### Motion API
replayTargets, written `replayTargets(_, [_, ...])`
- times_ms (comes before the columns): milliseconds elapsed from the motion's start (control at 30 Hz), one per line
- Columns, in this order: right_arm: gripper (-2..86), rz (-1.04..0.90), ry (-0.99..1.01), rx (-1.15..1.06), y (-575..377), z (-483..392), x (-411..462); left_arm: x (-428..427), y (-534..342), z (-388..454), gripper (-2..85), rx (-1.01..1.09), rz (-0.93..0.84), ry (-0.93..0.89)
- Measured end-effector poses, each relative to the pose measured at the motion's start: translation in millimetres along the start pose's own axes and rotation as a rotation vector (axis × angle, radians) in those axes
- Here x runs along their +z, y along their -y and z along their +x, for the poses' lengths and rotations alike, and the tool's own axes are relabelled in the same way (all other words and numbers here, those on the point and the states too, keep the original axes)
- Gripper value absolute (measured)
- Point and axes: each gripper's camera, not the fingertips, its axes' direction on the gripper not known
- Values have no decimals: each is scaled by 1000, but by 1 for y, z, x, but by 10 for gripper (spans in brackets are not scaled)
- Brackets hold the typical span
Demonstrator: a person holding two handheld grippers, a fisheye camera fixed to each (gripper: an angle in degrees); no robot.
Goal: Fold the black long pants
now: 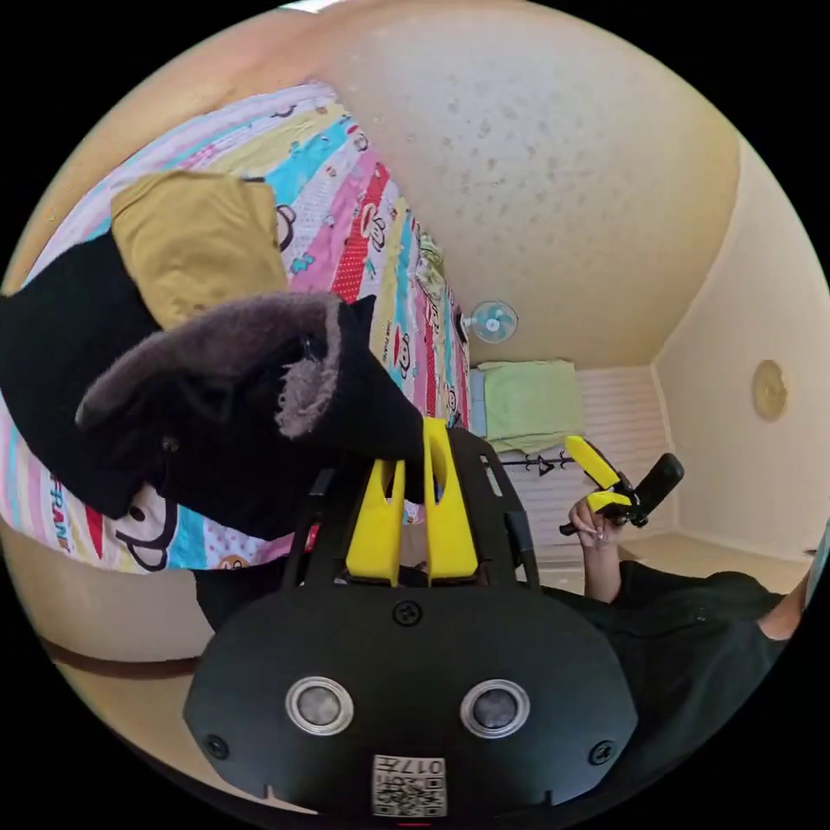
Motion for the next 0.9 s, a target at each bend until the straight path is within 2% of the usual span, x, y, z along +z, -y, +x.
replayTargets(167, [179,-68,-233,-71,53,-53,76,52,-14,137,37,301,-112,-6])
replayTargets(233, [109,-43,-381,-113,70,-67,76,57,-36,170,46,411,-106,72])
replayTargets(300, [67,16,-327,-129,75,-70,59,48,-59,185,67,470,-50,173])
replayTargets(367, [57,40,-255,-81,80,-65,40,24,-89,181,85,494,18,83])
replayTargets(433, [53,117,-260,-55,79,-62,1,4,-113,164,100,459,113,65])
replayTargets(567, [51,257,-277,-61,77,-63,-85,-21,-161,109,160,266,270,206])
replayTargets(700, [52,436,-249,-81,65,-65,-204,-25,-170,85,187,194,354,147])
replayTargets(800, [52,561,-215,-111,41,-66,-287,-27,-150,105,207,291,438,110])
replayTargets(900, [51,673,-203,-145,10,-68,-360,-28,-131,163,225,519,518,-52])
